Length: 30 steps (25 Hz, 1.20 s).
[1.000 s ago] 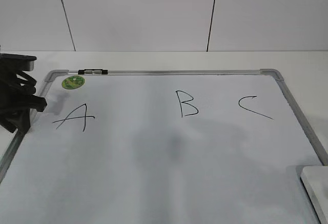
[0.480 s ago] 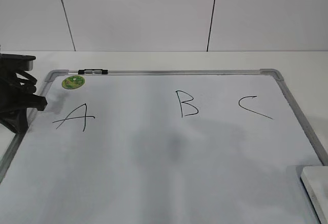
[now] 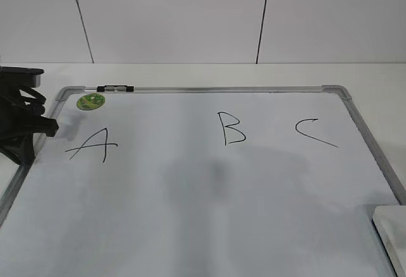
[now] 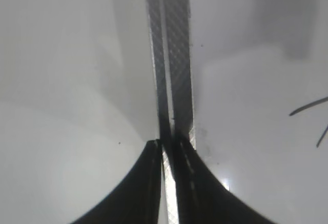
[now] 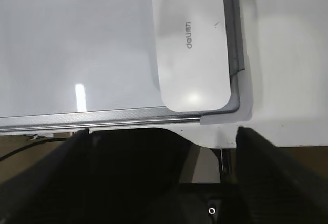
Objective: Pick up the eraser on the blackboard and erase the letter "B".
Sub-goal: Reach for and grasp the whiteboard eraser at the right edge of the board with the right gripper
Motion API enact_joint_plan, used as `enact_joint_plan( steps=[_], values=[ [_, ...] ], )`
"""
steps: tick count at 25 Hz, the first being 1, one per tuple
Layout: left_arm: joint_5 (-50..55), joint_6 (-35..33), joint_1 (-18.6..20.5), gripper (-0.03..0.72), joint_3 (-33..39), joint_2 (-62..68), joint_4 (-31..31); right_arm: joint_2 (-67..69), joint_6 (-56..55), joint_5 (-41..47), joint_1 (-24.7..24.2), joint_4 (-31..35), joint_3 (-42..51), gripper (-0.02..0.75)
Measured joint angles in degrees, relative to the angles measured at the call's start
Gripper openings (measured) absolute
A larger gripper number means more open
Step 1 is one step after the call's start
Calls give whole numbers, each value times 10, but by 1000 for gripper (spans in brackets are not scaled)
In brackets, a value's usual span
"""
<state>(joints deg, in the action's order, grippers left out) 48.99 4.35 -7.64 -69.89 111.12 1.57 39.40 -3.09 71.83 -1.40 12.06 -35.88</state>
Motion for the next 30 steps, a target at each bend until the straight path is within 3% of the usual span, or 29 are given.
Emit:
enact_joint_plan(
  steps=[19, 30],
  values=[
    [1, 0, 0, 52, 0, 0, -1, 278, 67, -79, 0, -4, -42, 670],
    [1, 0, 0, 51, 0, 0, -1, 372, 91, -111, 1, -6, -55, 670]
  ],
)
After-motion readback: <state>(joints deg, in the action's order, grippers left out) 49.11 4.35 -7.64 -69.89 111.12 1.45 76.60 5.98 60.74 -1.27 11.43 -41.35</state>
